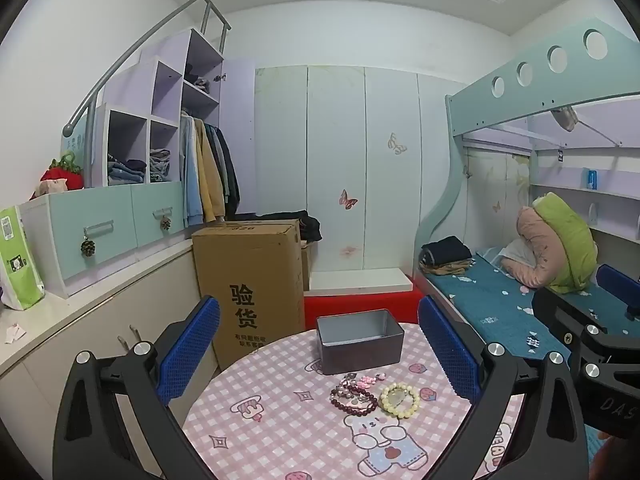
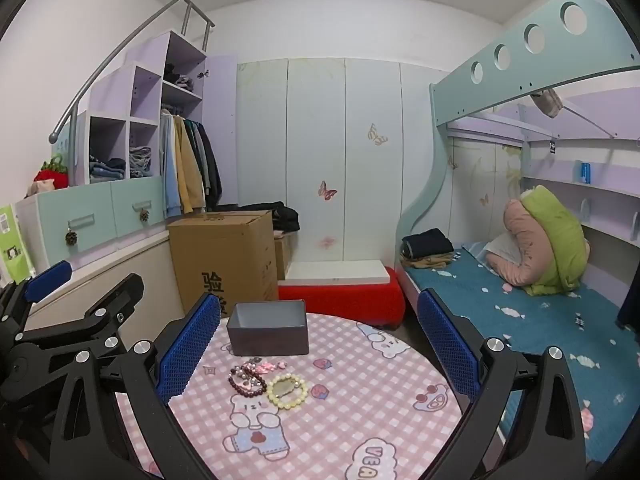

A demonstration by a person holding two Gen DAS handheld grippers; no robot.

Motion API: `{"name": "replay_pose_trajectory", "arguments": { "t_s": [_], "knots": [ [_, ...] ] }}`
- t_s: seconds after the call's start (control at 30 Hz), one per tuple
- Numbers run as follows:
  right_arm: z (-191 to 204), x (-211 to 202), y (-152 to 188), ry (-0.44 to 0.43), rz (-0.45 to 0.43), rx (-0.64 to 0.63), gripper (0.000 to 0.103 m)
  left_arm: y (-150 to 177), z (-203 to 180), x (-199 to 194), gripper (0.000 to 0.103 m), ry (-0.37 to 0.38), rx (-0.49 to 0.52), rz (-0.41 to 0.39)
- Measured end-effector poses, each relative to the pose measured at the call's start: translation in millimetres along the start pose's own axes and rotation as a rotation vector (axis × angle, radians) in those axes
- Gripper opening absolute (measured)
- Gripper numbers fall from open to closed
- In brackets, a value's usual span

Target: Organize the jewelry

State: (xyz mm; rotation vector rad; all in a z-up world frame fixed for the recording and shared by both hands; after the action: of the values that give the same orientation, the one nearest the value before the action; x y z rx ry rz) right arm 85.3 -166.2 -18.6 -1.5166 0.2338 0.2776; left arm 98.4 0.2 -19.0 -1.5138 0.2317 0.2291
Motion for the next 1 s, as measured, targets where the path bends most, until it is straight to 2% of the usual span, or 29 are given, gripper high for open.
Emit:
{"name": "replay_pose_trajectory", "arguments": {
  "t_s": [0.27, 0.37, 1.0],
  "knots": [
    [0.0, 0.5, 0.4, 0.001, 0.002, -0.001, 0.096, 0.0, -7.0, 2.3, 0.096, -0.02, 0.021, -0.006],
    [-0.3, 0.2, 0.4, 0.001, 0.002, -0.001, 0.096, 0.6, -0.5, 0.9, 0.096, 0.006, -0.005, -0.003],
    [-0.5, 0.2, 1.0, 0.001, 0.004, 0.001, 0.096, 0.4, 0.2, -5.2, 0.096, 0.003, -0.005, -0.005]
  ]
}}
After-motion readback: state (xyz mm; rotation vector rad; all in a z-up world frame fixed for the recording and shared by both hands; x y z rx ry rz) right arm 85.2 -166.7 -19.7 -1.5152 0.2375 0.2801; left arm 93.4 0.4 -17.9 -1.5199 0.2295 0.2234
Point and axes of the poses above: each gripper's, at about its wrist camera, not at the fingertips, and x roughly the way its jaws point, z to its left, y to its underside, the point moved 10 cm from there along x, roughly the way its jaws point, and after that the axes turned 6 degrees about z, right-handed, at the moved point
